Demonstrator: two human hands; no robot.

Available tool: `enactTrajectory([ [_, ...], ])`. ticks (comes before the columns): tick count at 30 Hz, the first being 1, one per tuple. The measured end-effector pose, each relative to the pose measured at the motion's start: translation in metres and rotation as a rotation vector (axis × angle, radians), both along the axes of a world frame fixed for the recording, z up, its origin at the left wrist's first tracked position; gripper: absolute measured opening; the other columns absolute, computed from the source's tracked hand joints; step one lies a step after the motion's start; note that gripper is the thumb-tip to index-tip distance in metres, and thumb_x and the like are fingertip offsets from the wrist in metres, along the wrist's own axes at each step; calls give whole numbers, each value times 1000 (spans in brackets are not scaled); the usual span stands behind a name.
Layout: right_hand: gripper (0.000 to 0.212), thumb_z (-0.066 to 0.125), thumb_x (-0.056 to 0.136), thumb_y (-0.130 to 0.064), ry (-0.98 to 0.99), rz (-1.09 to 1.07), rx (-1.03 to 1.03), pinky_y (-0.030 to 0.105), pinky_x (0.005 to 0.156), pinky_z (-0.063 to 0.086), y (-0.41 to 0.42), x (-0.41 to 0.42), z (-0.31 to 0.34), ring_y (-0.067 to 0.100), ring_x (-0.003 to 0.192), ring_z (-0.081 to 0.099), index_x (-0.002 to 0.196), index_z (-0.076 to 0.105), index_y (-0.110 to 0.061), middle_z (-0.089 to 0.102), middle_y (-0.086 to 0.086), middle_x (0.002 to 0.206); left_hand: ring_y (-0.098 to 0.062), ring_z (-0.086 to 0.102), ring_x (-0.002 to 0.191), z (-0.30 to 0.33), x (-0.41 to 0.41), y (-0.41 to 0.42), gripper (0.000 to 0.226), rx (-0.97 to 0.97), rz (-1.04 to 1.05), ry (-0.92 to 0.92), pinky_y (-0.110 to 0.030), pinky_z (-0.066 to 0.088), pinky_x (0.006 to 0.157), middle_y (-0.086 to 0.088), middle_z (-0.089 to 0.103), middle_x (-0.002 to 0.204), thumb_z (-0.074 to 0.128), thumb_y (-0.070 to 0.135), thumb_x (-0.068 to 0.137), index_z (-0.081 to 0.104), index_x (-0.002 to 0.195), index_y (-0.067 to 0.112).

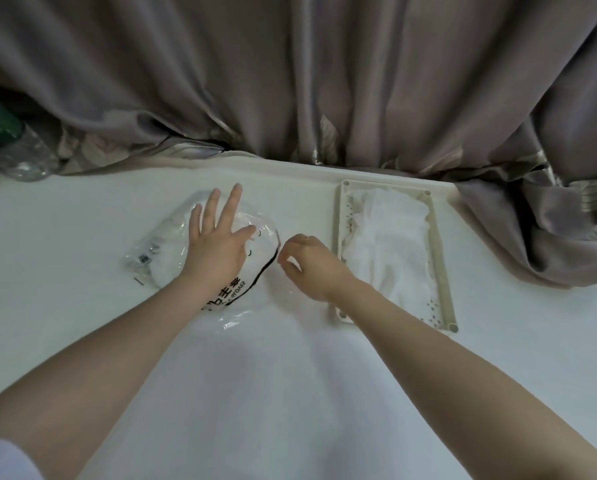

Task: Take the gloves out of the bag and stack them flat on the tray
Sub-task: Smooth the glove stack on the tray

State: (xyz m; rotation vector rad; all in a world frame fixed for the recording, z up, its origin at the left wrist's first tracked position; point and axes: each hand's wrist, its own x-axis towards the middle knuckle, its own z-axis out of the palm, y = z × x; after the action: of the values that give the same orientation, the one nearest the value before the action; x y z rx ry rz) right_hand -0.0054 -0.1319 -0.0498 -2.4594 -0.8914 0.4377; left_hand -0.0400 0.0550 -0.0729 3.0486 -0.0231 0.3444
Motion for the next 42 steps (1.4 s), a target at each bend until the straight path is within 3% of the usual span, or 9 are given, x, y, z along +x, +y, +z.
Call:
enactTrajectory([
  [3, 24, 47, 93, -8, 21, 46, 2, 38, 89, 45, 33, -11, -5, 28, 107, 55, 111, 63, -7, 58, 9, 120, -37, 12, 142, -3, -7, 35, 43, -148, 152, 206, -48, 20, 111, -9, 4, 159, 58, 11, 88, 55, 130, 19],
  [11, 48, 47, 97, -17, 352, -220, -78, 33, 96, 40, 90, -10, -26, 30, 124, 47, 142, 34, -6, 48, 15, 137, -21, 56, 114, -7, -4, 67, 62, -512, 1, 309, -29, 42, 96, 1, 42, 145, 37, -6, 91, 31, 147, 21],
  [17, 42, 55, 91, -13, 520, -512, 74, 32, 88, 45, 117, -11, -45, 25, 106, 54, 130, 43, -3, 59, 9, 113, -17, 60, 82, 0, -10, 64, 51, -554, -141, 112, -33, 49, 80, 8, 57, 129, 50, 5, 90, 48, 138, 25],
  [20, 12, 62, 88, -17, 602, -645, 190, 30, 73, 41, 129, -11, -50, 20, 80, 47, 92, 54, -9, 48, 2, 82, -11, 54, 72, 3, -10, 71, 53, -557, -145, 134, -28, 48, 77, 13, 56, 127, 57, 10, 89, 47, 138, 27],
  [23, 45, 62, 86, -17, 626, -664, 179, 26, 51, 23, 136, -11, -53, 16, 53, 26, 56, 29, -18, 27, -2, 57, -10, 54, 83, 0, -10, 79, 64, -510, -149, 190, -26, 45, 78, 12, 50, 132, 63, 16, 86, 37, 143, 25],
  [27, 45, 66, 85, -16, 696, -678, 324, 27, 56, 27, 134, -11, -52, 17, 57, 32, 57, 31, -19, 32, -2, 57, -22, 51, 117, -9, -13, 82, 79, -417, -170, 262, -35, 45, 91, 3, 34, 148, 66, 26, 84, 21, 149, 20],
  [30, 38, 69, 86, -16, 745, -702, 510, 24, 58, 36, 119, -11, -45, 16, 64, 44, 62, 40, -18, 44, -2, 64, -24, 55, 105, -12, -15, 76, 81, -311, -136, 347, -33, 46, 77, 3, 24, 150, 63, 26, 87, 14, 151, 20],
  [37, 32, 52, 88, -1, 938, -694, 909, 25, 67, 39, 72, -9, -17, 14, 76, 56, 63, 39, -16, 66, 2, 90, -33, 40, 128, -20, -14, 63, 50, -374, -177, 257, -37, 40, 99, -6, 17, 155, 50, -3, 87, 56, 130, 23],
  [42, 27, 47, 96, -14, 957, -815, 1135, 23, 57, 39, 46, -5, -6, 17, 66, 52, 69, 47, -15, 64, 0, 77, -31, 17, 142, -25, -10, 58, 33, -190, -80, 467, -37, 22, 113, -9, 5, 159, 47, 20, 94, 56, 126, 18],
])
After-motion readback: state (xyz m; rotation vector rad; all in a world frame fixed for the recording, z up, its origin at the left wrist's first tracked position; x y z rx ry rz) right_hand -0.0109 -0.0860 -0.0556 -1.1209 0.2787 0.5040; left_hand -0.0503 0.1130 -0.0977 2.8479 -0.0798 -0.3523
